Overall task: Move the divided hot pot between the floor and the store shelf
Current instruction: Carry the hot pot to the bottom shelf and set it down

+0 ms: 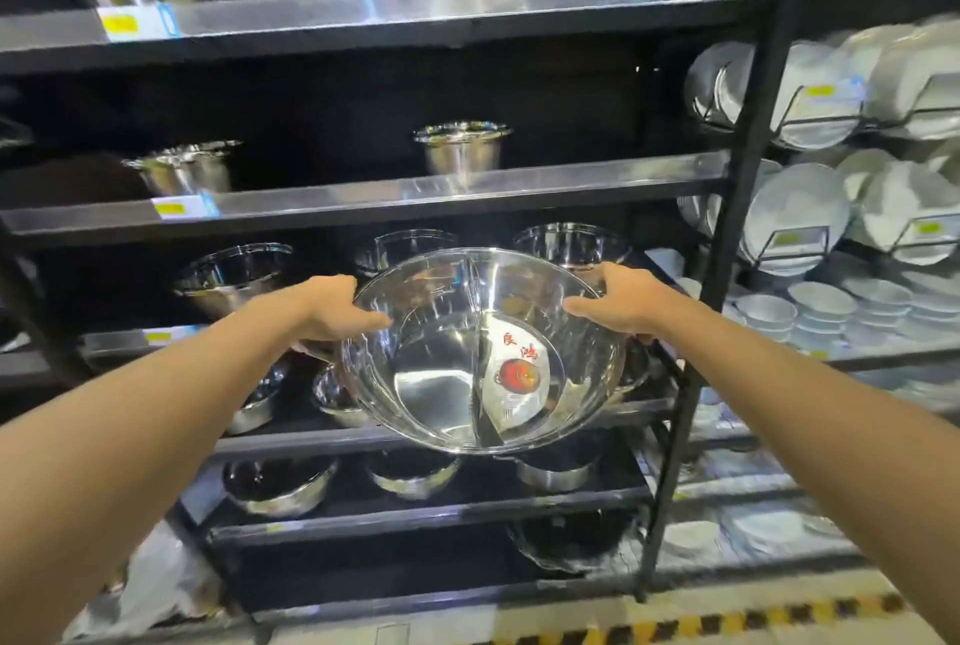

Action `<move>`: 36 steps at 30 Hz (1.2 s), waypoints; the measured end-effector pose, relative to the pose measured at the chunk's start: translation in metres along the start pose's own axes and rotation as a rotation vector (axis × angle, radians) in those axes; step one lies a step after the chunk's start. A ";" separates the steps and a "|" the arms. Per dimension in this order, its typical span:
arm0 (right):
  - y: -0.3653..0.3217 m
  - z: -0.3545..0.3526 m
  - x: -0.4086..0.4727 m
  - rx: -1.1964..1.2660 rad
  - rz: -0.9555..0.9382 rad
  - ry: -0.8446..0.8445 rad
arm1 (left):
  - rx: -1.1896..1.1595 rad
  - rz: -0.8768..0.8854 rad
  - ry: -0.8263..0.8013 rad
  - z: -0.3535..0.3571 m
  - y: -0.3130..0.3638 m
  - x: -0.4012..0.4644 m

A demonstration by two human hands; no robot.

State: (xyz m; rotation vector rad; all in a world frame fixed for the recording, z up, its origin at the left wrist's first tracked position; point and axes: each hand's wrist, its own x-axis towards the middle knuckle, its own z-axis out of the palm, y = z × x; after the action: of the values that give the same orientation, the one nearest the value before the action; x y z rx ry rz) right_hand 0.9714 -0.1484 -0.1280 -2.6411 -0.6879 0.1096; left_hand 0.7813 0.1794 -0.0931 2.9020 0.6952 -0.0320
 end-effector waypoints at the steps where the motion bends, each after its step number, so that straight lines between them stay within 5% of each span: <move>1: 0.001 0.001 -0.005 0.000 0.023 0.013 | -0.009 0.022 -0.010 0.002 0.000 0.003; 11: -0.035 0.027 -0.042 -0.057 0.109 0.061 | -0.072 0.099 -0.054 0.010 -0.047 0.002; 20: -0.043 0.116 -0.069 0.001 0.127 -0.092 | -0.098 0.027 -0.179 0.091 -0.092 -0.015; 26: -0.015 0.211 -0.073 0.013 0.145 -0.163 | -0.202 -0.013 -0.260 0.195 -0.115 -0.016; 36: 0.065 0.462 -0.076 -0.057 0.242 -0.339 | -0.179 -0.152 -0.416 0.464 -0.177 -0.009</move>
State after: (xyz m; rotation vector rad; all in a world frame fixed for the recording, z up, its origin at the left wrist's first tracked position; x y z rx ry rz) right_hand 0.8536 -0.0671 -0.5783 -2.7791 -0.4744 0.6260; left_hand 0.7004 0.2584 -0.5768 2.5456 0.7888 -0.5440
